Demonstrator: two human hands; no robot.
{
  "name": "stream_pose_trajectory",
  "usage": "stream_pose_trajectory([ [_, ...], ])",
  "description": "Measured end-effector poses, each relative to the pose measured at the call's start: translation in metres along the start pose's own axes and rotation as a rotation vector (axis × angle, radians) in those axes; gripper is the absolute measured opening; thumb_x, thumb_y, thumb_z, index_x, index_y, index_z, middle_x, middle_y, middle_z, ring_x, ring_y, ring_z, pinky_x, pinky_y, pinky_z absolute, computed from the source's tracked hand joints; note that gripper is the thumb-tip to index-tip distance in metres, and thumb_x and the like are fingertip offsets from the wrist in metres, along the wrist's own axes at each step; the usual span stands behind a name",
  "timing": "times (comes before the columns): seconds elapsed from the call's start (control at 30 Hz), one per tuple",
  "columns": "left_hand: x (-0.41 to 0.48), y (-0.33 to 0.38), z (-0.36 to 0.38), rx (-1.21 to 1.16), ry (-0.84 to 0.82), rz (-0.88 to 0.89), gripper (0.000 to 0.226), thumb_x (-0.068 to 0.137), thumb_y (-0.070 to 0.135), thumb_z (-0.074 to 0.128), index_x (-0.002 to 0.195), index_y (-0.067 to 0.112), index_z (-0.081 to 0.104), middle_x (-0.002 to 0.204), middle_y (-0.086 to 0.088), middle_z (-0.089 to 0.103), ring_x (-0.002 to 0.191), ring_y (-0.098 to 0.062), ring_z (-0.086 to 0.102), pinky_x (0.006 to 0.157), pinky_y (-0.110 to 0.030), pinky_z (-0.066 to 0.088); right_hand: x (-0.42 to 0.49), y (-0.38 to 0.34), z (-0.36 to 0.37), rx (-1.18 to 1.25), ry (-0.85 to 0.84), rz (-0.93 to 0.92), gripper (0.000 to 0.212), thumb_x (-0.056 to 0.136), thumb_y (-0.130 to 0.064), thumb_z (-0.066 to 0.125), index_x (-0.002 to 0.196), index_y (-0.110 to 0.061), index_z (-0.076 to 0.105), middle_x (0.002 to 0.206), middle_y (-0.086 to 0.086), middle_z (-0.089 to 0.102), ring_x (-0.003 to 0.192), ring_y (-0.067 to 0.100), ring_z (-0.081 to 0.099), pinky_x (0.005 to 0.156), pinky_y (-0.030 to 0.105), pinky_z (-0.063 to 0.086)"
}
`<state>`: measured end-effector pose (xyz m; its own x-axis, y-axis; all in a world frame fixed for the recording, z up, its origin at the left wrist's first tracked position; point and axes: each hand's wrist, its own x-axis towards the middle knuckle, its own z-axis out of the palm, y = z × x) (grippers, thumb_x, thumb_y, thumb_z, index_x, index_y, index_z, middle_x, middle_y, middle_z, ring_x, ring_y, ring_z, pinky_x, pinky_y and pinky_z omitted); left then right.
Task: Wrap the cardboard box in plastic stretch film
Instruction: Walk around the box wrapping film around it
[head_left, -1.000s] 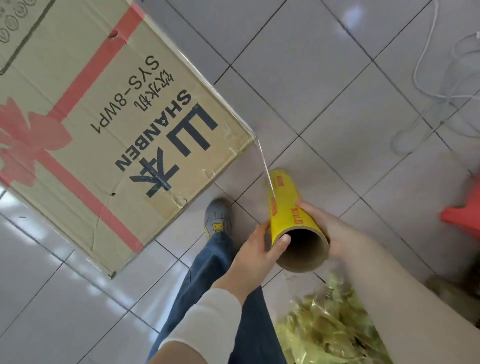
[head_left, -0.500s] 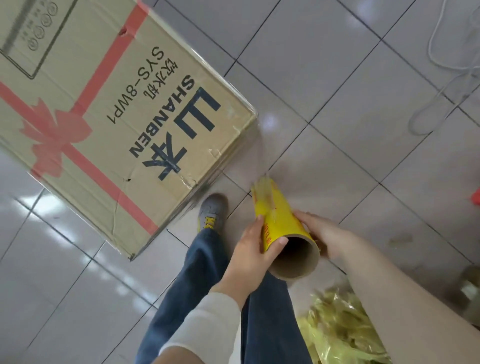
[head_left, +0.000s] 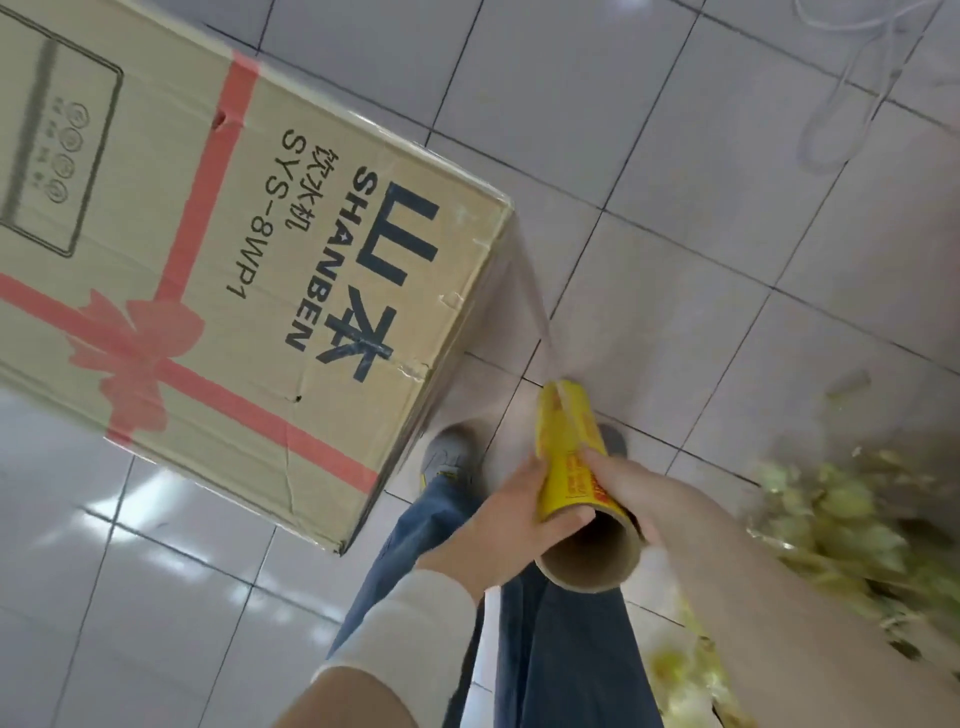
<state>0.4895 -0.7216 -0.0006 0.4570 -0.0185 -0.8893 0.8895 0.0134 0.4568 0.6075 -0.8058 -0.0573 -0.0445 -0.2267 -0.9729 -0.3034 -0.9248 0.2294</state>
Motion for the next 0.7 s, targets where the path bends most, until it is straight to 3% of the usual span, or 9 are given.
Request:
stream_pose_trajectory([
  [0.07,-0.001,-0.008,-0.010,0.103,-0.046,0.015,0.062,0.085,0.055,0.052,0.138,0.031,0.031,0.132,0.003,0.052,0.117,-0.015,0.051,0.103,-0.035,0.040,0.001,0.003,0.009,0.048,-0.006,0.013,0.066,0.094,-0.061,0.029,0.144,-0.018,0.036,0.129,0.016,0.057,0.114,0.034,0.057,0.103,0.047,0.044],
  [0.13,-0.004,-0.017,-0.014,0.155,-0.042,0.016,0.056,0.085,0.056,0.051,0.133,0.031,0.038,0.126,0.004,0.056,0.113,-0.015,0.054,0.099,-0.033,0.043,-0.001,0.009,0.012,0.128,-0.038,0.027,0.056,0.096,-0.056,0.029,0.131,-0.016,0.050,0.117,0.017,0.062,0.105,0.033,0.061,0.099,0.048,0.047],
  [0.2,-0.011,-0.028,-0.012,0.133,-0.002,-0.005,0.052,0.087,0.053,0.049,0.133,0.030,0.039,0.123,0.006,0.058,0.113,-0.013,0.056,0.094,-0.025,0.042,0.002,0.022,0.012,0.202,-0.045,0.016,0.047,0.098,-0.050,0.036,0.124,-0.014,0.051,0.100,0.014,0.060,0.090,0.030,0.060,0.088,0.045,0.052],
  [0.3,-0.028,-0.038,-0.001,0.022,0.154,0.024,0.041,0.092,0.040,0.048,0.131,0.029,0.043,0.106,0.025,0.057,0.111,-0.001,0.056,0.080,-0.001,0.033,0.002,0.036,0.016,0.377,-0.110,-0.004,0.068,0.089,-0.054,0.052,0.148,-0.033,0.024,0.114,0.011,0.054,0.098,0.034,0.059,0.068,0.043,0.054],
  [0.37,-0.037,-0.042,0.011,-0.022,0.212,0.019,0.031,0.094,0.035,0.046,0.125,0.034,0.044,0.091,0.034,0.044,0.096,0.014,0.051,0.069,0.008,0.030,0.002,0.039,0.026,0.460,-0.167,-0.004,0.072,0.086,-0.058,0.056,0.147,-0.030,0.031,0.117,0.014,0.060,0.096,0.033,0.062,0.066,0.038,0.054],
  [0.47,-0.036,-0.060,0.029,-0.090,0.199,-0.012,0.029,0.094,0.037,0.045,0.122,0.042,0.041,0.098,0.030,0.051,0.101,0.011,0.051,0.077,0.001,0.034,0.001,0.044,0.034,0.441,-0.169,-0.034,0.058,0.090,-0.057,0.049,0.134,-0.020,0.046,0.099,0.016,0.065,0.081,0.030,0.063,0.063,0.033,0.051],
  [0.57,-0.034,-0.070,0.033,0.011,0.120,-0.042,0.042,0.091,0.047,0.045,0.128,0.028,0.045,0.111,0.015,0.056,0.110,-0.007,0.054,0.081,-0.005,0.036,0.005,0.052,0.034,0.339,-0.167,-0.039,0.054,0.093,-0.056,0.043,0.127,-0.015,0.049,0.092,0.016,0.063,0.076,0.029,0.061,0.061,0.033,0.049],
  [0.63,-0.035,-0.069,0.027,-0.010,0.099,-0.057,0.060,0.088,0.051,0.049,0.139,0.027,0.031,0.126,0.013,0.046,0.122,-0.010,0.046,0.097,-0.019,0.036,0.004,0.054,0.039,0.261,-0.160,0.000,0.053,0.093,-0.057,0.041,0.126,-0.015,0.048,0.095,0.016,0.062,0.078,0.030,0.060,0.063,0.034,0.050],
  [0.7,-0.035,-0.063,0.022,0.007,0.049,-0.037,0.074,0.084,0.051,0.055,0.144,0.031,0.016,0.124,0.015,0.042,0.118,-0.008,0.045,0.103,-0.028,0.037,-0.003,0.053,0.049,0.184,-0.156,0.000,0.058,0.089,-0.060,0.043,0.129,-0.019,0.045,0.109,0.018,0.061,0.090,0.032,0.061,0.076,0.040,0.053],
])
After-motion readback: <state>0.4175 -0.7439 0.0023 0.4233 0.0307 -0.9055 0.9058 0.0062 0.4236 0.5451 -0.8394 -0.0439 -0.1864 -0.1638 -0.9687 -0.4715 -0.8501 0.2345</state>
